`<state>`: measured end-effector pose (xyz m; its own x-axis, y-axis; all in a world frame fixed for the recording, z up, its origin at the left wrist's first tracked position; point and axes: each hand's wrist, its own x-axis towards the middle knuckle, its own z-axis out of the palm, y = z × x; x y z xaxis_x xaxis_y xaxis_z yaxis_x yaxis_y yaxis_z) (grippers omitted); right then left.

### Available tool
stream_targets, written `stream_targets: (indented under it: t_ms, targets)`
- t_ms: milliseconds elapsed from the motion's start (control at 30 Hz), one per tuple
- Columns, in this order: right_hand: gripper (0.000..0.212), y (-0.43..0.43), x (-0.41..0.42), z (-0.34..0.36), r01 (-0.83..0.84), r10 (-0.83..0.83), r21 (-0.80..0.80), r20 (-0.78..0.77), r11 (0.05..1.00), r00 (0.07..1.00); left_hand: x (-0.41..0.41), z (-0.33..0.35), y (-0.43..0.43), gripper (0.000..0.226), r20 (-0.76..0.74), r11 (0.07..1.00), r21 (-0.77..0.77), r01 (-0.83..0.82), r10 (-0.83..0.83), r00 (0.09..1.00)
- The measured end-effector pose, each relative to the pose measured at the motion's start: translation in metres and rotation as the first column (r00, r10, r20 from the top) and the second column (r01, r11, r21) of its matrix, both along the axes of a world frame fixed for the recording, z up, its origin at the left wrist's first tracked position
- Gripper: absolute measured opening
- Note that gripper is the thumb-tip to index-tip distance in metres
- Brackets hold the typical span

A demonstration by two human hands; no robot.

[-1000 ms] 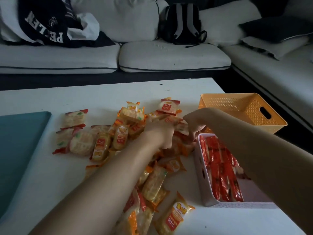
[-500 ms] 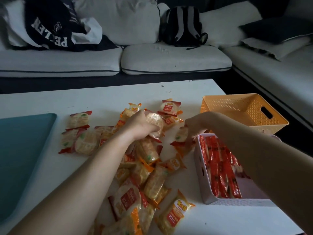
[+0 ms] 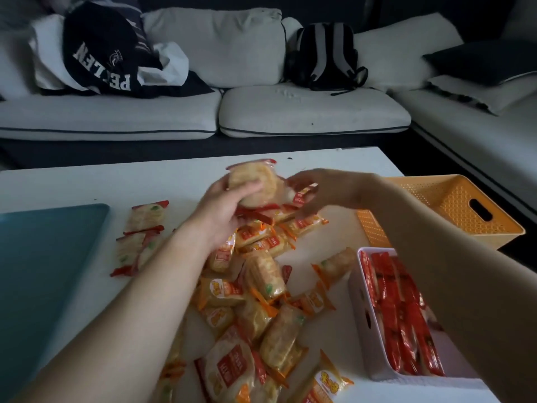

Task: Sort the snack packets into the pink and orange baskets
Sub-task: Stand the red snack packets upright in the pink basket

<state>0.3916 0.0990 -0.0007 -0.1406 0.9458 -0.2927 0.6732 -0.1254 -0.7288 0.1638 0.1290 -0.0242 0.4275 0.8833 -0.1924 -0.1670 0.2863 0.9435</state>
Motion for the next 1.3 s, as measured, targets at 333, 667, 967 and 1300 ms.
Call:
stream_targets:
  t_ms: [333,667,967,1300]
  targets:
    - [0.068,0.042,-0.008,-0.051,0.142,-0.112,0.02,0.728,0.99,0.676,-0.084,0.004,0.009,0.05,-0.207,0.994,0.021,-0.112,0.114,0.972]
    - [0.019,0.034,-0.076,-0.025,0.427,-0.375,0.26,-0.226,0.866,0.899,-0.176,-0.009,0.017,0.04,-0.387,0.973,-0.104,-0.205,0.151,0.91]
    - [0.029,0.038,-0.162,-0.047,0.02,-0.02,0.014,0.002,1.0,1.0,-0.212,-0.038,0.003,0.082,-0.64,0.986,0.057,-0.159,0.158,0.752]
    - [0.025,0.033,-0.179,-0.035,-0.188,0.177,-0.003,0.354,0.982,0.918,-0.226,-0.018,-0.014,0.037,-0.942,0.96,-0.019,0.278,-0.11,0.317]
